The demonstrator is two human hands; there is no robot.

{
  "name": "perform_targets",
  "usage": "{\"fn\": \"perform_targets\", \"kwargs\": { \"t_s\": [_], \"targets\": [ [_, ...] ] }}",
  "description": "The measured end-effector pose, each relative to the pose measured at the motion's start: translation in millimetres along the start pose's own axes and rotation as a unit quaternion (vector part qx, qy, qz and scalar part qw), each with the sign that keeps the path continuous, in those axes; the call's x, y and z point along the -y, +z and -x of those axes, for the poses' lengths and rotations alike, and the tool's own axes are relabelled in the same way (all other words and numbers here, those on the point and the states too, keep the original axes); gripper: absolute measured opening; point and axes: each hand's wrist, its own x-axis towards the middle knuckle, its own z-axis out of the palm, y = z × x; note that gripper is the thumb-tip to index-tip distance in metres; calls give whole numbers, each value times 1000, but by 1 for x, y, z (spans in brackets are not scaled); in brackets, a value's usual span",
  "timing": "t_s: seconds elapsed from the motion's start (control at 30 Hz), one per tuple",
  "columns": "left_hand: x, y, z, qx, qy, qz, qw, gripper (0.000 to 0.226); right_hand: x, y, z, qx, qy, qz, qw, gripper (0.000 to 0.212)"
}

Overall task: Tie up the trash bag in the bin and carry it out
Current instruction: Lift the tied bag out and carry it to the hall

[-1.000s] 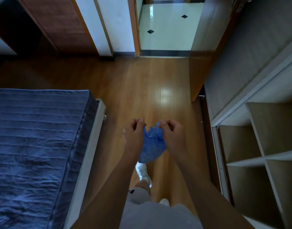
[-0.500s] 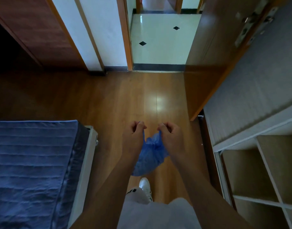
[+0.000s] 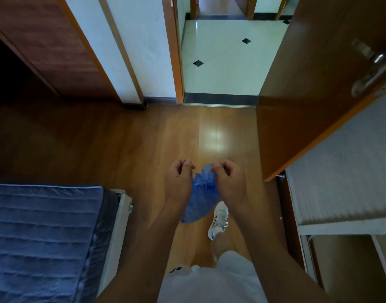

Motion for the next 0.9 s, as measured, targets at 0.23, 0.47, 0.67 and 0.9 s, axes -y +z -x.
{"fn": "perform_targets", "kwargs": {
  "t_s": [0.23, 0.47, 0.67, 0.9],
  "targets": [
    [-30, 36, -114, -29, -6, -2, 1000, 27, 22, 16, -132, 32, 0, -18, 999, 25],
    [-82, 77, -224, -76, -5, -24, 997, 32, 56, 27, -261, 71, -23, 1, 997, 22],
    [-103, 93, -285, -105, -8, -24, 994, 28, 74, 42, -332, 104, -33, -6, 994, 26],
    [-111, 91, -349, -110, -15, -20, 994, 27, 85, 73, -393, 113, -23, -8, 993, 27]
  ]
}}
